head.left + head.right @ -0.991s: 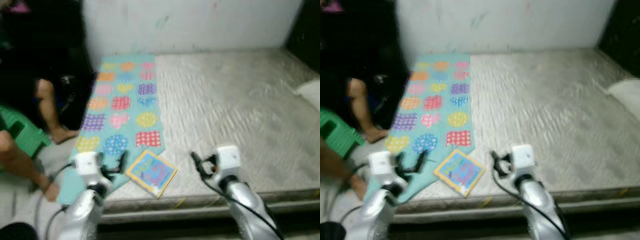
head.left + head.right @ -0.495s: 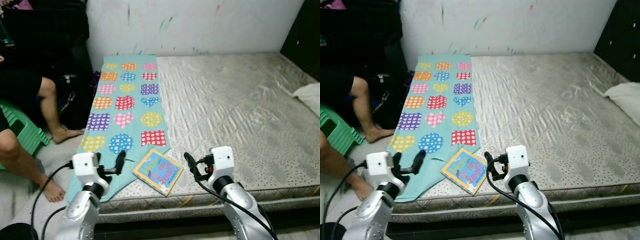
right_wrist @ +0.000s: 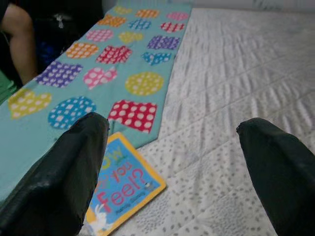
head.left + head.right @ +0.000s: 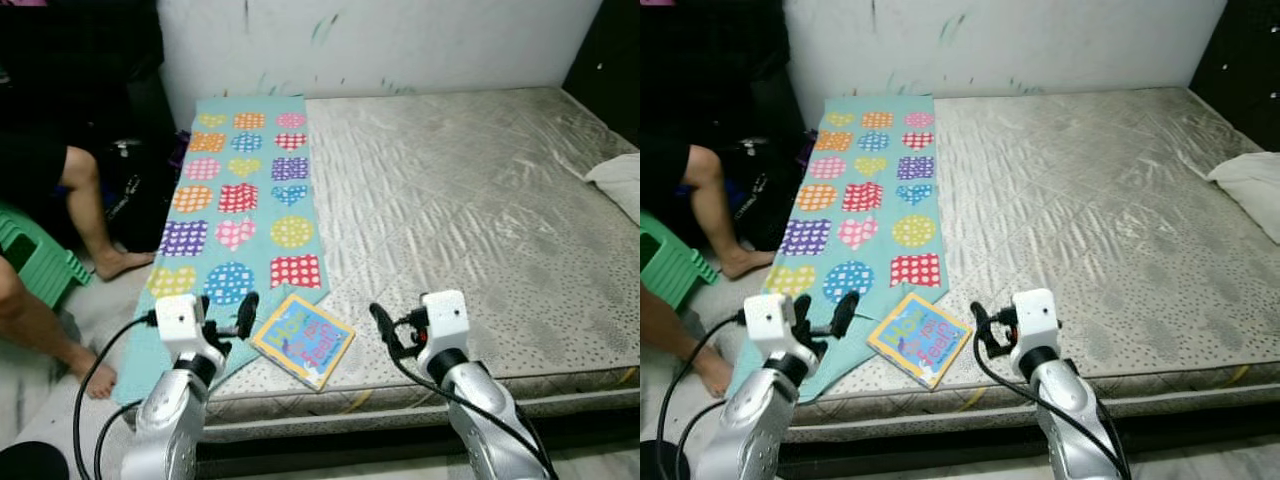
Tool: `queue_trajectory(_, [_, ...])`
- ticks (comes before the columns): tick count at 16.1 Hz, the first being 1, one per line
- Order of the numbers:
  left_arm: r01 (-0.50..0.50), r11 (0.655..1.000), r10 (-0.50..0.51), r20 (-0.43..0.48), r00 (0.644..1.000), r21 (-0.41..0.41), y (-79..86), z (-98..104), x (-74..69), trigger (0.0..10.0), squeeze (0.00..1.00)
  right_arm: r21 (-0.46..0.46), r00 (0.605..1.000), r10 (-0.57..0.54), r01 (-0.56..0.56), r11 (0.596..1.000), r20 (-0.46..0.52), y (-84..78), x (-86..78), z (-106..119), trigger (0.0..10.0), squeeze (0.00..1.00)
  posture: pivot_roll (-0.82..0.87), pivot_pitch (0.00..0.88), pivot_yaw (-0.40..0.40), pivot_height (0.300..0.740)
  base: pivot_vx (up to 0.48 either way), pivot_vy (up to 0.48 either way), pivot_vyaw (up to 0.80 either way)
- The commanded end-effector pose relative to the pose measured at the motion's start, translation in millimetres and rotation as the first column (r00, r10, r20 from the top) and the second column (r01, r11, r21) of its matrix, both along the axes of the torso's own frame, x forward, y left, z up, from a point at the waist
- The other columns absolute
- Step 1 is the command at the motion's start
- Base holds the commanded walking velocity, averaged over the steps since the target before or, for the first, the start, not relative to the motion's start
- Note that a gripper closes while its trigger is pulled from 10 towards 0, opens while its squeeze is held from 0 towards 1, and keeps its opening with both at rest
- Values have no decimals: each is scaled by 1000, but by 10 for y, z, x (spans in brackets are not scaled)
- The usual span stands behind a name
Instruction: Clean up the room
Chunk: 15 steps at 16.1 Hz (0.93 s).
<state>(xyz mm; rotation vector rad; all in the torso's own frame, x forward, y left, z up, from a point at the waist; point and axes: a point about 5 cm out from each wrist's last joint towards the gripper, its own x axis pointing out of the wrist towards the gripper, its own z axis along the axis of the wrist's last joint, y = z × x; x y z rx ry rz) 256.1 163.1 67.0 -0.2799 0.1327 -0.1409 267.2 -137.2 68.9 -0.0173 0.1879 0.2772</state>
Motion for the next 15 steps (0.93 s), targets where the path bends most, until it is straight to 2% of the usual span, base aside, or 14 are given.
queue_trajectory(1, [-2,999,2,6,1000,33,69,17,-24,10000,0,-2,1000,-3,3,1000,9,30,12,9,10000,0,-104,0,27,740,0,0,0])
queue_trajectory(2, [-3,999,2,20,1000,42,110,32,-36,10000,0,-16,999,-19,19,1000,26,20,27,34,10000,0,-107,0,33,740,0,0,0])
queue_trajectory(3, [6,995,-11,53,999,100,169,56,-53,10000,0,-104,994,-56,66,992,96,-50,48,109,10000,0,-107,0,36,740,0,0,0])
queue_trajectory(4, [-19,989,9,68,998,147,259,63,-71,10000,0,-159,973,-151,179,971,174,-215,52,199,10000,0,-101,0,34,740,0,0,0])
queue_trajectory(5, [-57,988,48,67,997,144,336,87,-65,10000,0,-163,952,-227,263,951,206,-366,18,255,10000,0,-106,0,45,740,0,0,0])
queue_trajectory(6, [-70,988,61,67,996,135,340,104,-60,10000,0,-170,951,-230,266,949,207,-398,-9,247,10000,0,-109,0,49,740,0,0,0])
queue_trajectory(8, [-113,992,111,35,993,62,318,117,-51,10000,0,-161,940,-288,318,934,184,-510,-31,193,10000,0,-110,0,59,740,0,0,0])
queue_trajectory(11, [-110,992,108,28,994,63,291,86,-65,10000,0,-109,953,-263,281,954,150,-450,25,151,10000,0,-108,0,59,740,0,0,0])
queue_trajectory(13, [-159,987,158,24,987,35,383,120,13,10000,0,-92,954,-263,278,956,141,-453,120,145,10000,0,-101,0,54,740,0,0,0])
queue_trajectory(15, [-158,987,157,35,987,20,411,154,99,10000,0,-37,952,-257,266,963,168,-434,254,273,10000,0,-118,0,55,740,0,0,0])
